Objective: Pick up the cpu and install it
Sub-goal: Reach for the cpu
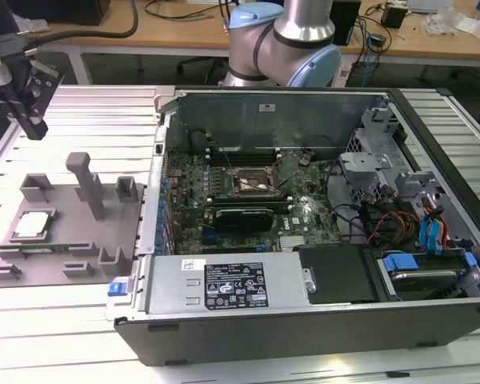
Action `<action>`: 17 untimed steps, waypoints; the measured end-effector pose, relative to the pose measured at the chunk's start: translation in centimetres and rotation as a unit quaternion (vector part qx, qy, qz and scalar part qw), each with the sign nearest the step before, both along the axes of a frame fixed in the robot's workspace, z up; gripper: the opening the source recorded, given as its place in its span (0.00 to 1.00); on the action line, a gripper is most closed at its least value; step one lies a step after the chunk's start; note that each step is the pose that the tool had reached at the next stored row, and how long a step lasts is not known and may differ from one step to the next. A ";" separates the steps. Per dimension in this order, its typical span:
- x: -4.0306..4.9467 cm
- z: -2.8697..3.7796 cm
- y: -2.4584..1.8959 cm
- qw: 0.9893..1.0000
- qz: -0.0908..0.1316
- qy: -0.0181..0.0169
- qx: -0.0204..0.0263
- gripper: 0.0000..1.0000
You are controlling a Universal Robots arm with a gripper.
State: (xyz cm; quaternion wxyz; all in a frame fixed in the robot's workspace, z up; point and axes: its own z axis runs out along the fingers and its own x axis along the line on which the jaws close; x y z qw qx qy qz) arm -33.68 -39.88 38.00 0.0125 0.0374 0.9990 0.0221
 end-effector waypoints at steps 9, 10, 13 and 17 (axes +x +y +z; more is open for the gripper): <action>-0.98 -0.51 -0.01 1.000 0.000 0.000 0.000 0.11; -1.05 -0.59 0.00 1.000 0.000 0.000 0.000 0.11; -1.22 -0.80 0.00 1.000 0.000 0.000 0.000 0.11; -1.51 -1.22 0.00 1.000 0.000 0.000 0.000 0.11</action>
